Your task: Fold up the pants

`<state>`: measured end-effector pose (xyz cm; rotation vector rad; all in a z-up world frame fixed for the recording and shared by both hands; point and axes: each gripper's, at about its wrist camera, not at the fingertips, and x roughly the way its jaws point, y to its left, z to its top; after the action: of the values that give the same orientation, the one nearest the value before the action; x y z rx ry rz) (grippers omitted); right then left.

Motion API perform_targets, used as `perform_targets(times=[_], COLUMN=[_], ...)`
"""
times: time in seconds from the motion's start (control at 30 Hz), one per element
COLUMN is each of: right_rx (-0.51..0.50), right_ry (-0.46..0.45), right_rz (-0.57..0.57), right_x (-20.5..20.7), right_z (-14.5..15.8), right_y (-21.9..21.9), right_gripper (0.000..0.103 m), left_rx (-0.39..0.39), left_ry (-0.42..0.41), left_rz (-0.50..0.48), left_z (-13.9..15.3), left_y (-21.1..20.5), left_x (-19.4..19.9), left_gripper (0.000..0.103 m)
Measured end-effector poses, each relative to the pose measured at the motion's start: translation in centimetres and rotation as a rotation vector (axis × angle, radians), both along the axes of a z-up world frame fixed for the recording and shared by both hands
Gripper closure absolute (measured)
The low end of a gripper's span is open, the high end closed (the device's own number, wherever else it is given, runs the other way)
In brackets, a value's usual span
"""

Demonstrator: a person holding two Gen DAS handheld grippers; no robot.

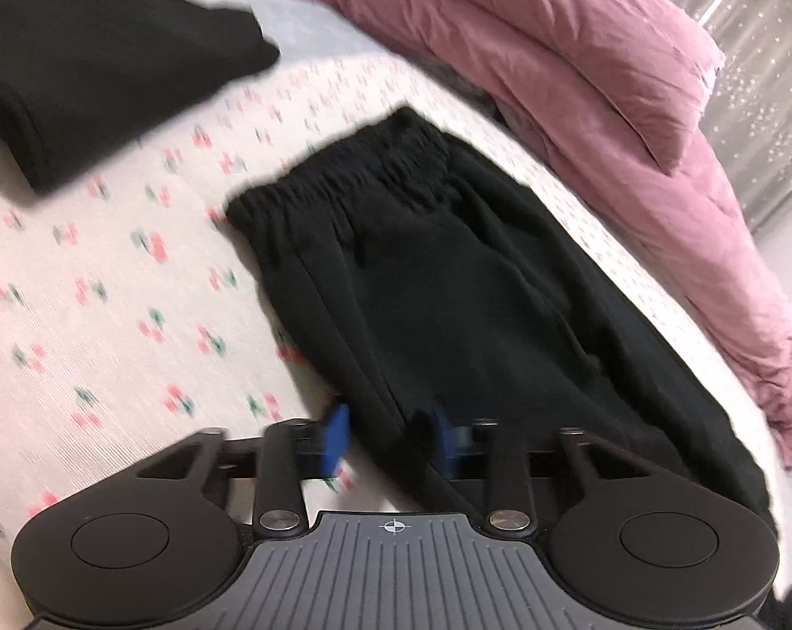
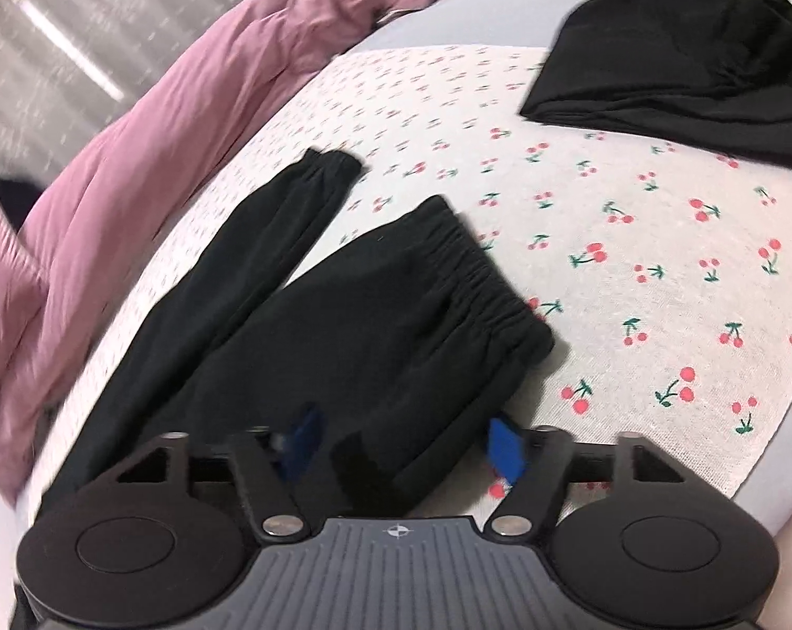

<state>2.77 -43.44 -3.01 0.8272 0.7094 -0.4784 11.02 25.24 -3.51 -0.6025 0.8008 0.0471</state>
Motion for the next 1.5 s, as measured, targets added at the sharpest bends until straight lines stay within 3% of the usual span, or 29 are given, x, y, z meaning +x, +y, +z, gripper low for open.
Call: perform_targets(times=[0.07, 0.1, 0.13, 0.23, 0.4, 0.57, 0.7, 0.77, 0.83, 0.9, 0.93, 0.97, 1.03, 1.13, 1.33, 1.5], right_rx=[0.013, 0.019, 0.014, -0.075, -0.031, -0.072, -0.125, -0.172, -0.249, -0.314, -0.335, -0.341, -0.337, -0.333, -0.349, -0.313], right_ry=[-0.002, -0.006, -0.012, -0.057, -0.066, 0.026, 0.15, 0.172, 0.196, 0.188, 0.181, 0.176, 0.172, 0.177, 0.18, 0.183], right_rz=[-0.027, -0.026, -0.03, -0.046, -0.047, -0.025, 0.055, 0.106, 0.131, 0.123, 0.119, 0.116, 0.11, 0.115, 0.173, 0.183], right_x=[-0.1, -0.1, -0.3, -1.4, -3.2, -3.8, -2.5, -2.2, -2.3, -2.8, -3.0, -3.1, -2.5, -0.9, 2.8, 4.4], right_z=[-0.2, -0.3, -0.2, 1.6, 1.9, 1.6, 0.3, 0.9, 1.8, 2.8, 3.2, 3.5, 3.9, 4.5, 5.4, 3.6], right_y=[-0.5, -0.8, -0.9, -1.4, -3.1, -3.4, -3.3, -2.8, -2.4, -2.6, -3.0, -3.5, -4.1, -4.7, -4.3, -5.2], right_gripper=[0.075, 0.093, 0.097, 0.098, 0.1, 0.101, 0.102, 0.094, 0.058, 0.04, 0.04, 0.039, 0.037, 0.032, 0.025, 0.024], left_rx=[-0.005, -0.005, 0.002, 0.054, 0.079, 0.117, 0.179, 0.215, 0.299, 0.412, 0.45, 0.479, 0.534, 0.565, 0.487, 0.45], left_ry=[0.0, -0.004, -0.01, -0.052, -0.088, -0.062, 0.048, 0.052, 0.038, 0.05, 0.038, 0.012, -0.035, -0.103, -0.175, -0.217], left_rz=[-0.006, -0.004, 0.004, 0.031, 0.028, -0.008, -0.061, -0.077, -0.111, -0.146, -0.162, -0.182, -0.229, -0.305, -0.57, -0.751], left_z=[-0.2, -0.2, -0.1, 1.0, 2.7, 3.2, 1.2, 1.3, 2.1, 2.8, 3.0, 3.5, 4.6, 6.0, 6.9, 5.3], left_y=[-0.1, -0.1, -0.1, -0.1, 0.0, 0.2, 0.0, -0.5, -1.7, -3.2, -3.9, -4.4, -6.1, -9.1, -16.2, -22.4], left_x=[0.0, -0.1, -0.3, -1.6, -3.9, -4.6, -3.5, -3.3, -3.4, -3.8, -4.3, -4.8, -5.5, -5.8, -4.7, -3.1], left_gripper=[0.094, 0.097, 0.099, 0.1, 0.1, 0.098, 0.096, 0.09, 0.082, 0.055, 0.035, 0.031, 0.03, 0.02, 0.014, 0.013])
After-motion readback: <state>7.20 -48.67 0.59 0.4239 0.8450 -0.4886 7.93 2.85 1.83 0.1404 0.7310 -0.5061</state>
